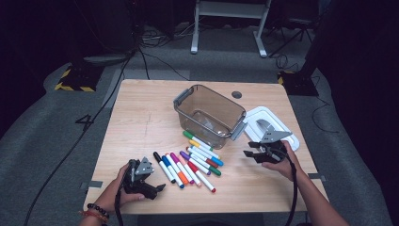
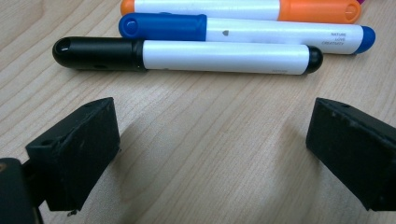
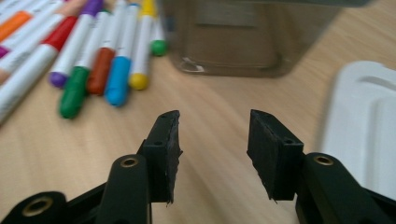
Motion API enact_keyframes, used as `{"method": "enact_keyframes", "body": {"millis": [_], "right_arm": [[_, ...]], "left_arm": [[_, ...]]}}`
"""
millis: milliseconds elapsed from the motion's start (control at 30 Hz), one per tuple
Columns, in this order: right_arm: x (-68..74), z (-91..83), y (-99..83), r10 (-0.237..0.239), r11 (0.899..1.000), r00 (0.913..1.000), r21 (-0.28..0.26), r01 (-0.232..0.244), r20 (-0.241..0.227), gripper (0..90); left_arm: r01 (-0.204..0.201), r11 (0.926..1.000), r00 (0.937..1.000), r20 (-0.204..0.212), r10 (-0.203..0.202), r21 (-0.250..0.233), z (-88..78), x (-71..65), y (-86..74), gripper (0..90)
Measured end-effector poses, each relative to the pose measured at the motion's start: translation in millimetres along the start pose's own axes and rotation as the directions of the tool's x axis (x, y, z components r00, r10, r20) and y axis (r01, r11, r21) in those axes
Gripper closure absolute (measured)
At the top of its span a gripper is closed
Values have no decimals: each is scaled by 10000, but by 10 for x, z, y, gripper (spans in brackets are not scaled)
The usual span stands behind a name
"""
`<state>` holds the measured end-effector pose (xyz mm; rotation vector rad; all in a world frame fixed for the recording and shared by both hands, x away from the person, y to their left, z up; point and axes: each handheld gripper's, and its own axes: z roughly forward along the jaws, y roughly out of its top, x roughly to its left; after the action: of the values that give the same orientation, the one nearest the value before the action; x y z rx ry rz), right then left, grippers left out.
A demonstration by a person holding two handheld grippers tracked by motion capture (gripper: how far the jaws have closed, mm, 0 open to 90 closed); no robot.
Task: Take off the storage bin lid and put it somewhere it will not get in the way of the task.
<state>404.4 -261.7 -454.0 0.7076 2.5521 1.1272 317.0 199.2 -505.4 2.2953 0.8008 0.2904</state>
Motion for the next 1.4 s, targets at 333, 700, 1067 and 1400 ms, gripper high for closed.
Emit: {"method": "enact_keyframes", "body": {"millis": [333,700,1067,1400], "right_arm": [[545,228,113,-1342,9908,9855,20,1352,-1039,618],[896,399,210,-2089,9769,9606,54,2135,-1835,693],[963,598,269,-2164,9727,9599,451,2277,-1782,697],[937,695,296,-2036,9730,9643,745,2185,-1694,704]], "left_arm": [[-9,10000,10000,12,9,3,1,2,1,30],[16,10000,10000,3,-16,-7,4,0,3,29],[75,10000,10000,-33,-75,-6,8,-4,7,27],[93,10000,9999,-57,-93,4,12,-4,11,25]]}}
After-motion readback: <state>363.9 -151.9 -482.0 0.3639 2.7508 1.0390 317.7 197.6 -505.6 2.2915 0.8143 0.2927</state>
